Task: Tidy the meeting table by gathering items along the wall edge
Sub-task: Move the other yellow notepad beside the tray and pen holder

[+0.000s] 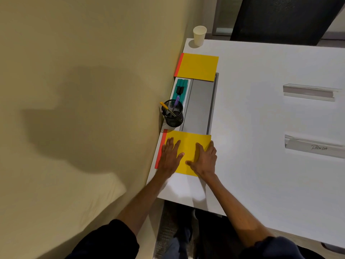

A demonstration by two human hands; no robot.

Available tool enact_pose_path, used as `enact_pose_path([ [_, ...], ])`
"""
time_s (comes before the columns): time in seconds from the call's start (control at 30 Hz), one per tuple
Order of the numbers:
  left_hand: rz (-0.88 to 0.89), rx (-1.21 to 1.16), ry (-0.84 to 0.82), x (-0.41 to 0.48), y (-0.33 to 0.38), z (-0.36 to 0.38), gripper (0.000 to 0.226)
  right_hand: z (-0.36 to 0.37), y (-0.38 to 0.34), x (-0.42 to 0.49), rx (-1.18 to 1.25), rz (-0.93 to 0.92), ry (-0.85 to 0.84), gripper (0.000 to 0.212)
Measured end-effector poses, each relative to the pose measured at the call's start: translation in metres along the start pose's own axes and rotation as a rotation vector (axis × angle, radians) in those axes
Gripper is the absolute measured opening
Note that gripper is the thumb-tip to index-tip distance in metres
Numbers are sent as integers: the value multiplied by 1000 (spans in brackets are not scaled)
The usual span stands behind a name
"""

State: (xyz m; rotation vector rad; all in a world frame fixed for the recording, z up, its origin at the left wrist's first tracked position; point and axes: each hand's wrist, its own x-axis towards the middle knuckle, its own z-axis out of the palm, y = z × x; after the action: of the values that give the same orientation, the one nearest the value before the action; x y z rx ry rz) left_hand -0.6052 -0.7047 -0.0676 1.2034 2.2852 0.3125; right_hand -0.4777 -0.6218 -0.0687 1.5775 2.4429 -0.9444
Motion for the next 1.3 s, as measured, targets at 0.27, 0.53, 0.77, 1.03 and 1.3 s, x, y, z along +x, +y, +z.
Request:
enact_pose_path([
  [0.27, -21, 44, -48, 9, -9, -8, 62, 1, -10, 5, -29, -13, -28, 103],
  [0.53, -1, 52, -74, 11, -13, -9, 64, 5, -4, 9, -119, -103, -95, 113],
  [0.77, -11, 41, -103, 11, -10, -16, 66, 8, -4, 10, -119, -122, -115, 112],
  [1.03, 10, 145, -33, -6, -3, -14, 56, -10, 0, 4, -139, -159, -74, 98],
  [1.3, 52, 185, 75, -28, 34, -19, 52, -53, 12, -16, 44, -93, 79, 80],
])
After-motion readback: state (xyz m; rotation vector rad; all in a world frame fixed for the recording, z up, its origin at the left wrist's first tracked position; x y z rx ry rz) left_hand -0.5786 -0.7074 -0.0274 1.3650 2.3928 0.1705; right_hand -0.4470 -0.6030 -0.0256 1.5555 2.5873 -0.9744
